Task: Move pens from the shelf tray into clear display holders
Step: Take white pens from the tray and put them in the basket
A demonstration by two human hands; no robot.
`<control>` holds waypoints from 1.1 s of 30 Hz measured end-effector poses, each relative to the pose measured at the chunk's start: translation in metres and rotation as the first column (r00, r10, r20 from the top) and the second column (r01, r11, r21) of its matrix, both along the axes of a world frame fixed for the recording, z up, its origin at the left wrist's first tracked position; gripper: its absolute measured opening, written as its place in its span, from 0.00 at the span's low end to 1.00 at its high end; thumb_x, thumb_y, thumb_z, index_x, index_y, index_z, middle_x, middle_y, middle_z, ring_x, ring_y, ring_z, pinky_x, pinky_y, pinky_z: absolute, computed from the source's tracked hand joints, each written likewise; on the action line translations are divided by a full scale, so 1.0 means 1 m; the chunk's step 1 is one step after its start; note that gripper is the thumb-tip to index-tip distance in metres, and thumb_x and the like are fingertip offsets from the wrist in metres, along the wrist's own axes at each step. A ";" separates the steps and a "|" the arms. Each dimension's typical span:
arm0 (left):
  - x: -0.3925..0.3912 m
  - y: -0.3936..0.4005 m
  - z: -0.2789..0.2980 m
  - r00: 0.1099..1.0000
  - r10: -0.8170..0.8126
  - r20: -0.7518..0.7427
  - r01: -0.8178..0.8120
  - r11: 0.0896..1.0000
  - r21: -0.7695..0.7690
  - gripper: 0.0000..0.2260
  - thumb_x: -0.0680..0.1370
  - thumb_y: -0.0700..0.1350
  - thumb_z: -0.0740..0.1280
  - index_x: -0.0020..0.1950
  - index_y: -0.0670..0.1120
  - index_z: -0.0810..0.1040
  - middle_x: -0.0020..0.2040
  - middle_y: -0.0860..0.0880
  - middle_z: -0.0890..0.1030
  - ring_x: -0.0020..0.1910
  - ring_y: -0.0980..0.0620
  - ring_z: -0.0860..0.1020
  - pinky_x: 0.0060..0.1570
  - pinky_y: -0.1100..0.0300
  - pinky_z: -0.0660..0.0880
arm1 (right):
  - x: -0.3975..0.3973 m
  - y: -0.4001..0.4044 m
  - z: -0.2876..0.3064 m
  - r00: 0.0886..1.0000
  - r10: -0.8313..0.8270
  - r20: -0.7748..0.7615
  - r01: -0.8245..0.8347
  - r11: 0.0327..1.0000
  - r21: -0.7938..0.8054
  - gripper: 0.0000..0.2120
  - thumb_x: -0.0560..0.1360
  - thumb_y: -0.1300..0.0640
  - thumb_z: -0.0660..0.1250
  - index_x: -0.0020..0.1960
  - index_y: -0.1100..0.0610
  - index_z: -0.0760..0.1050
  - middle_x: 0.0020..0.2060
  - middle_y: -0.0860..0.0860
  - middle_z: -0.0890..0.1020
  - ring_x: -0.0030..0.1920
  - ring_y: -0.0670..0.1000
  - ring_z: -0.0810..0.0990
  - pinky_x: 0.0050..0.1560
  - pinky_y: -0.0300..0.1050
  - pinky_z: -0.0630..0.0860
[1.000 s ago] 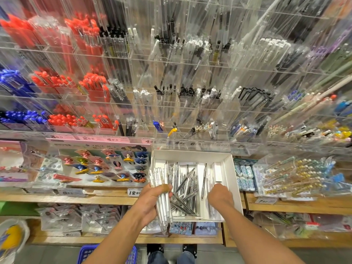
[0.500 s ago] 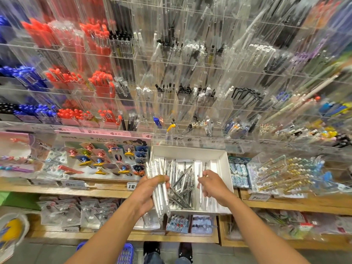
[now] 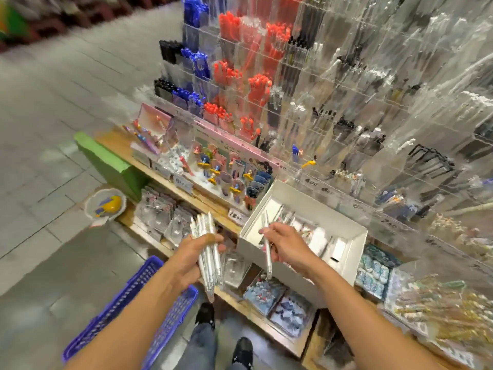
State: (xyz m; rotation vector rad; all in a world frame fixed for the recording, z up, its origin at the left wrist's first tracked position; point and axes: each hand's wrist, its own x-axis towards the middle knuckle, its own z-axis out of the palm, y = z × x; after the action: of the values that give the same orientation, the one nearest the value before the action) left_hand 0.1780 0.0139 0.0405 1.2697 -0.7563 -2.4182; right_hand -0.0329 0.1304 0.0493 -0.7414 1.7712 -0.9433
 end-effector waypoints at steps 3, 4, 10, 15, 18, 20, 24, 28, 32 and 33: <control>0.058 0.013 -0.005 0.985 0.165 0.053 -0.166 0.986 0.019 0.19 0.67 0.36 0.74 0.56 0.33 0.77 0.46 0.37 0.82 0.41 0.45 0.84 0.33 0.56 0.81 | 0.040 -0.025 -0.007 0.991 0.117 -0.069 -0.116 0.993 0.017 0.11 0.80 0.50 0.63 0.40 0.42 0.76 0.28 0.47 0.79 0.25 0.46 0.76 0.25 0.38 0.70; 0.078 0.017 -0.007 0.976 0.206 0.069 -0.207 0.978 0.022 0.18 0.66 0.37 0.74 0.54 0.34 0.78 0.42 0.38 0.82 0.38 0.46 0.84 0.31 0.57 0.80 | 0.055 -0.033 -0.011 0.983 0.169 -0.079 -0.167 0.986 0.027 0.09 0.79 0.50 0.63 0.40 0.44 0.75 0.28 0.47 0.79 0.25 0.47 0.76 0.25 0.39 0.70; 0.203 0.042 -0.030 0.863 0.491 0.123 -0.499 0.866 0.043 0.08 0.64 0.37 0.72 0.43 0.41 0.82 0.34 0.43 0.82 0.30 0.50 0.82 0.30 0.61 0.79 | 0.176 -0.078 -0.033 0.857 0.500 -0.128 -0.493 0.866 0.081 0.12 0.78 0.58 0.63 0.36 0.51 0.68 0.23 0.46 0.74 0.23 0.42 0.73 0.29 0.39 0.69; 0.305 0.060 -0.063 0.752 0.625 0.209 -0.650 0.755 0.079 0.09 0.68 0.35 0.70 0.47 0.37 0.81 0.37 0.42 0.83 0.33 0.50 0.83 0.32 0.61 0.80 | 0.289 -0.101 -0.064 0.779 0.625 0.040 -0.624 0.768 0.142 0.11 0.80 0.62 0.62 0.39 0.55 0.68 0.31 0.54 0.72 0.28 0.48 0.72 0.27 0.40 0.72; 0.359 0.067 -0.091 0.692 0.665 0.280 -0.711 0.695 0.107 0.07 0.75 0.33 0.66 0.52 0.34 0.80 0.44 0.40 0.84 0.39 0.47 0.84 0.45 0.53 0.80 | 0.349 -0.111 -0.093 0.744 0.655 0.129 -0.667 0.718 0.199 0.08 0.80 0.62 0.61 0.42 0.57 0.68 0.34 0.57 0.72 0.33 0.51 0.72 0.35 0.46 0.74; 0.391 0.067 -0.112 0.678 0.659 0.326 -0.719 0.686 0.111 0.09 0.76 0.32 0.66 0.54 0.34 0.80 0.48 0.37 0.84 0.43 0.45 0.84 0.49 0.50 0.79 | 0.385 -0.118 -0.115 0.729 0.667 0.155 -0.682 0.691 0.239 0.07 0.80 0.61 0.61 0.44 0.57 0.68 0.36 0.58 0.72 0.35 0.50 0.72 0.37 0.48 0.76; 0.440 0.061 -0.169 0.624 0.676 0.393 -0.767 0.625 0.144 0.16 0.73 0.31 0.70 0.60 0.33 0.77 0.54 0.35 0.83 0.51 0.38 0.84 0.62 0.41 0.76 | 0.442 -0.133 -0.179 0.709 0.694 0.127 -0.690 0.644 0.332 0.11 0.80 0.62 0.60 0.39 0.55 0.65 0.35 0.55 0.71 0.36 0.51 0.71 0.43 0.56 0.77; 0.464 0.049 -0.253 0.569 0.680 0.462 -0.806 0.573 0.149 0.23 0.63 0.34 0.76 0.57 0.34 0.80 0.53 0.34 0.84 0.55 0.34 0.81 0.61 0.37 0.75 | 0.479 -0.145 -0.275 0.643 0.763 0.070 -0.716 0.565 0.410 0.11 0.80 0.60 0.60 0.39 0.55 0.67 0.34 0.54 0.72 0.37 0.52 0.71 0.42 0.53 0.73; 0.460 0.037 -0.370 0.560 0.652 0.511 -0.806 0.573 0.152 0.14 0.67 0.31 0.73 0.53 0.37 0.80 0.41 0.40 0.85 0.40 0.44 0.85 0.42 0.53 0.81 | 0.498 -0.156 -0.400 0.636 0.768 0.066 -0.704 0.544 0.457 0.13 0.76 0.67 0.57 0.36 0.54 0.67 0.29 0.51 0.68 0.34 0.51 0.68 0.37 0.48 0.68; 0.455 0.032 -0.404 0.549 0.644 0.532 -0.810 0.567 0.149 0.13 0.68 0.31 0.73 0.51 0.37 0.81 0.39 0.41 0.85 0.36 0.46 0.84 0.38 0.55 0.81 | 0.501 -0.158 -0.437 0.629 0.774 0.069 -0.707 0.533 0.466 0.13 0.76 0.68 0.57 0.36 0.54 0.66 0.30 0.52 0.68 0.35 0.51 0.68 0.38 0.48 0.66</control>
State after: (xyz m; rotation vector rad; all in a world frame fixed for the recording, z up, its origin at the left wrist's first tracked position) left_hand 0.6334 0.0459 -0.3632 1.8229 0.2346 -1.5955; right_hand 0.4685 -0.0274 -0.3879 -1.1369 1.4582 0.1318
